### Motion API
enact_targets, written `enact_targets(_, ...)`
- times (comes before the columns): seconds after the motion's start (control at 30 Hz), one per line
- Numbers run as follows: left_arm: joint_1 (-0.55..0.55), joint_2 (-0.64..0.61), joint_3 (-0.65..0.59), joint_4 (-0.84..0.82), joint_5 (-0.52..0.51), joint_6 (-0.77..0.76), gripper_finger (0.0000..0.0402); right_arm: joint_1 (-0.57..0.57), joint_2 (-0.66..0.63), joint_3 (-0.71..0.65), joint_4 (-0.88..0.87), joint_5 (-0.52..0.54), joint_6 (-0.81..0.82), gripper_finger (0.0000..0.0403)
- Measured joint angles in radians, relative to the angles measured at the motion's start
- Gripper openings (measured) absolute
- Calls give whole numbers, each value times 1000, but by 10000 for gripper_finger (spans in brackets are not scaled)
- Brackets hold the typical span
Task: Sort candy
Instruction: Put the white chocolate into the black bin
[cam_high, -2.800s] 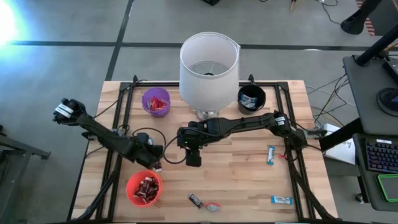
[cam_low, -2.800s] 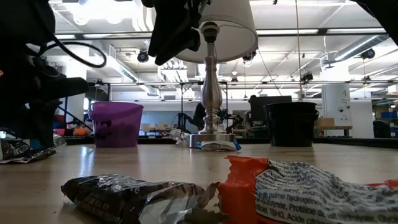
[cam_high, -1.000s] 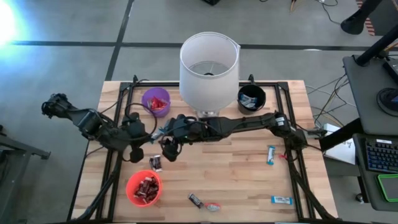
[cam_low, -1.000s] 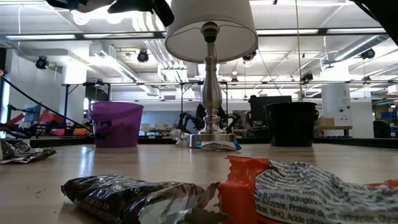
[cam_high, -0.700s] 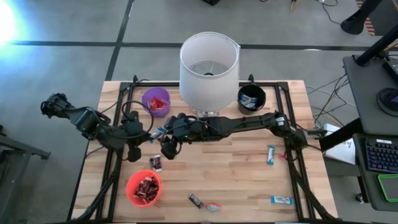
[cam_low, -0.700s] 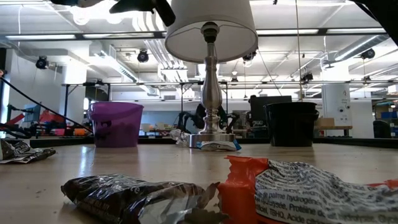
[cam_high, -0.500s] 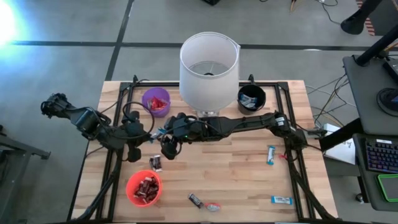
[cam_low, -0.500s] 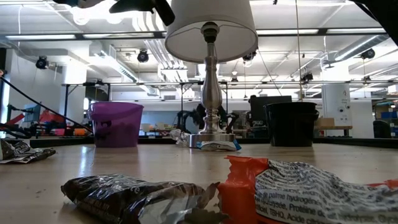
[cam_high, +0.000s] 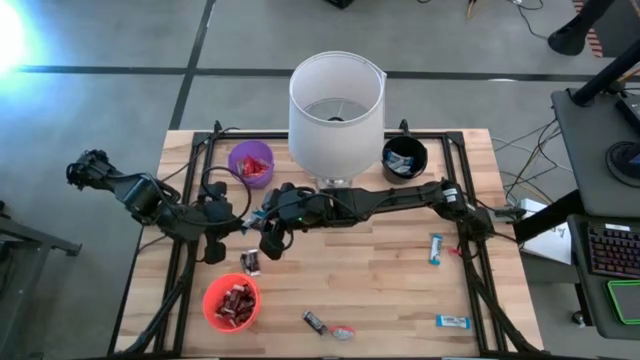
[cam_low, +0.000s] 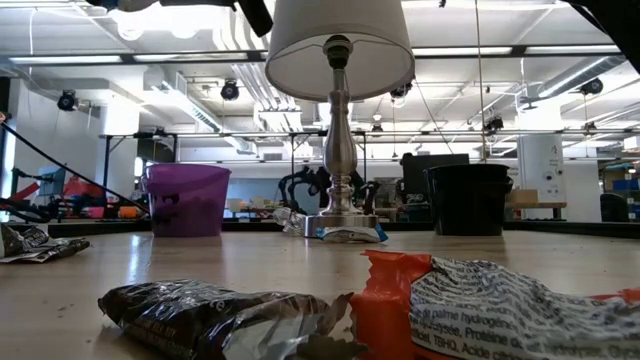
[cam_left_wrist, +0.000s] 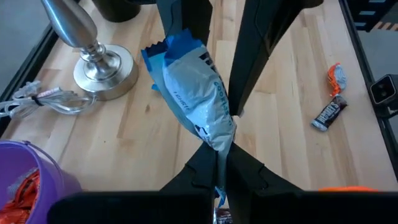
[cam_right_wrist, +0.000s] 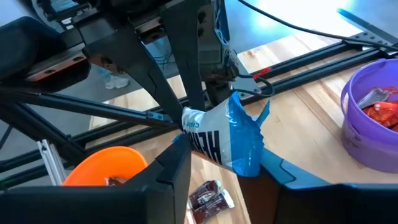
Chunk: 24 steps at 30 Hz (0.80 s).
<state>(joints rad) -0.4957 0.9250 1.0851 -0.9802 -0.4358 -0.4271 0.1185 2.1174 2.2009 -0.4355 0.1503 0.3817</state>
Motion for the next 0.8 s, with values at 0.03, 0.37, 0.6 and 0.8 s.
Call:
enact_targets(0.03, 0, 0, 0, 0, 0, 0, 1, 1, 0, 0, 0, 0, 0, 105)
enact_targets(0.37, -1, 3, -1, -7, -93, -18, 1, 5, 0, 0, 0, 7, 20, 35)
enact_targets(0.6, -1, 4, -1, -3, -95, -26, 27, 8, 0, 0, 3, 0, 47, 24)
enact_targets(0.8, 0, 4, -1, -2, -78, -26, 80, 13, 0, 0, 1, -8, 66, 24)
